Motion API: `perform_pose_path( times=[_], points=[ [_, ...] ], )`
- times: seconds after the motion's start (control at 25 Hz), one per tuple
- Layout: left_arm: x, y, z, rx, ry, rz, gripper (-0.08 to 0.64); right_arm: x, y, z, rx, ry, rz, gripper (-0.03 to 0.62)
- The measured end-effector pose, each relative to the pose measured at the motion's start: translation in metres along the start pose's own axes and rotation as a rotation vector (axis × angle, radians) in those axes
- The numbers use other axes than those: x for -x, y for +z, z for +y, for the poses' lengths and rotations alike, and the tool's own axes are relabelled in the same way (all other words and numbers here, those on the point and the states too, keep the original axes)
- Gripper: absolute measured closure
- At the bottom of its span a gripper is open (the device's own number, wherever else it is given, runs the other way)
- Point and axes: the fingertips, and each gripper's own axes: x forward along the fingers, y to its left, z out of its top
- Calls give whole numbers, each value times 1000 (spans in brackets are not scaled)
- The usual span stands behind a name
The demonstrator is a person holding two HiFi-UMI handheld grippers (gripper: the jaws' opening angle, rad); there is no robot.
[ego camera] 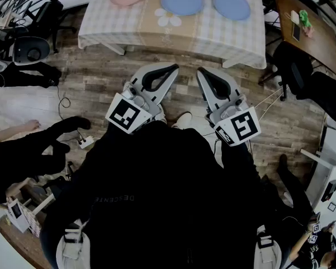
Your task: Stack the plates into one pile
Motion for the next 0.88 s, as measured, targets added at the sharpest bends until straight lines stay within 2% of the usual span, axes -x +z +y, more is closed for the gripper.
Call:
perform_pose_path(
  times=[0.36,0.52,0.88],
  points=[
    [-4,-5,1,12,-16,12,538,1,-2,-2,-23,-2,-7,594],
    [-5,-4,-2,10,-27,-24,538,7,-3,-4,-29,-12,-22,588],
    [-14,-4,-14,-15,-5,-6,538,22,-7,-8,-5,17,-25,588]
  ],
)
